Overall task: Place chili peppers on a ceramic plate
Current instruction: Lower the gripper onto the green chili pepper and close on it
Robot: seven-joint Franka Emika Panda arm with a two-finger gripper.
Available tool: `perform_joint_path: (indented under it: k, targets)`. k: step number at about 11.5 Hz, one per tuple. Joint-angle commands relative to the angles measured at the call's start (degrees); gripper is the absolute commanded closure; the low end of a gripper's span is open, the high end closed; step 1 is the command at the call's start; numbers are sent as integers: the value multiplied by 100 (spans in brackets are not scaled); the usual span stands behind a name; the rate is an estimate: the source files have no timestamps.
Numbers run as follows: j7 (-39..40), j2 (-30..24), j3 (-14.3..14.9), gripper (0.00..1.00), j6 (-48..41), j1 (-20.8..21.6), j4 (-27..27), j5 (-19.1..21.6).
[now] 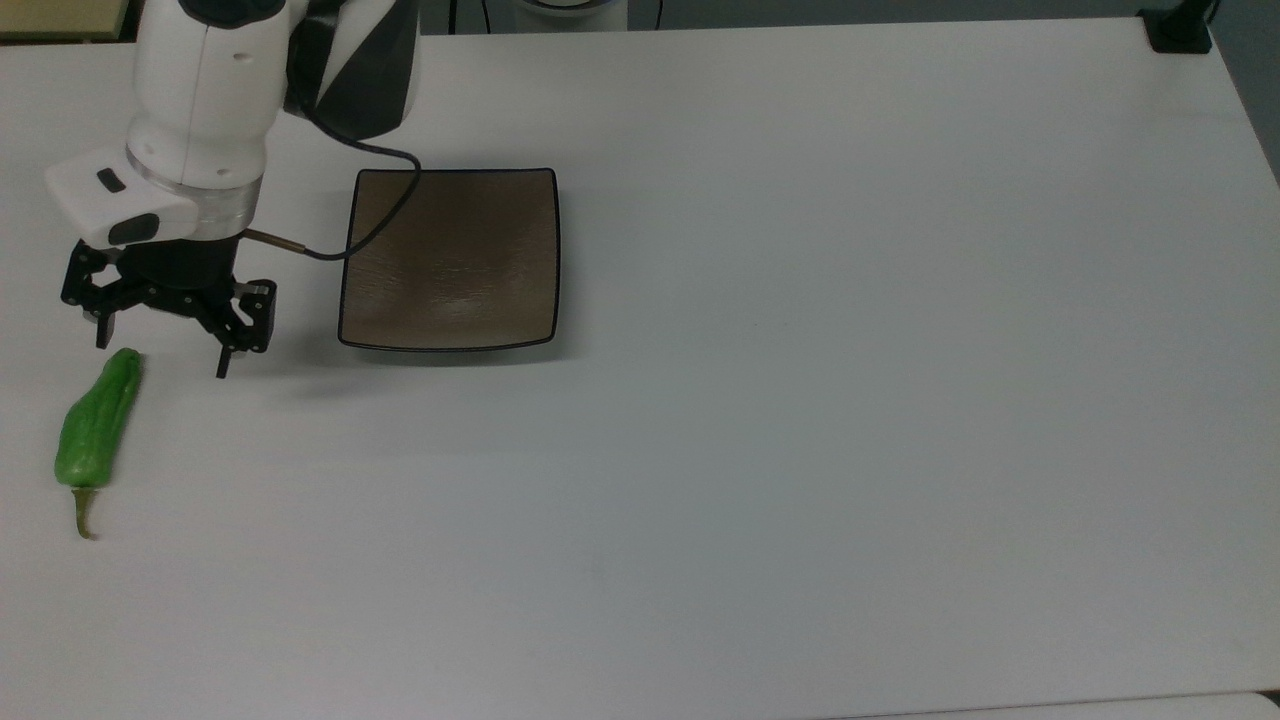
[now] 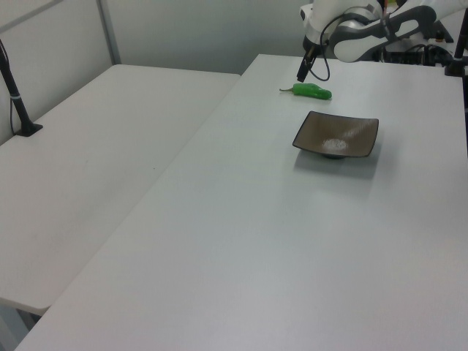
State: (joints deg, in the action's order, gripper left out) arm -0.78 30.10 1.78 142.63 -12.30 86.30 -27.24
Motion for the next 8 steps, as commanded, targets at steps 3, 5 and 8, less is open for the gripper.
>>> perform_joint_path:
  k: [3,5,8]
  targets:
    - [-124,619,7,0,958,-351,-341,-378]
    - [-124,804,16,0,1214,-465,-473,-378]
    - [-124,1093,7,0,1835,-606,-474,-370]
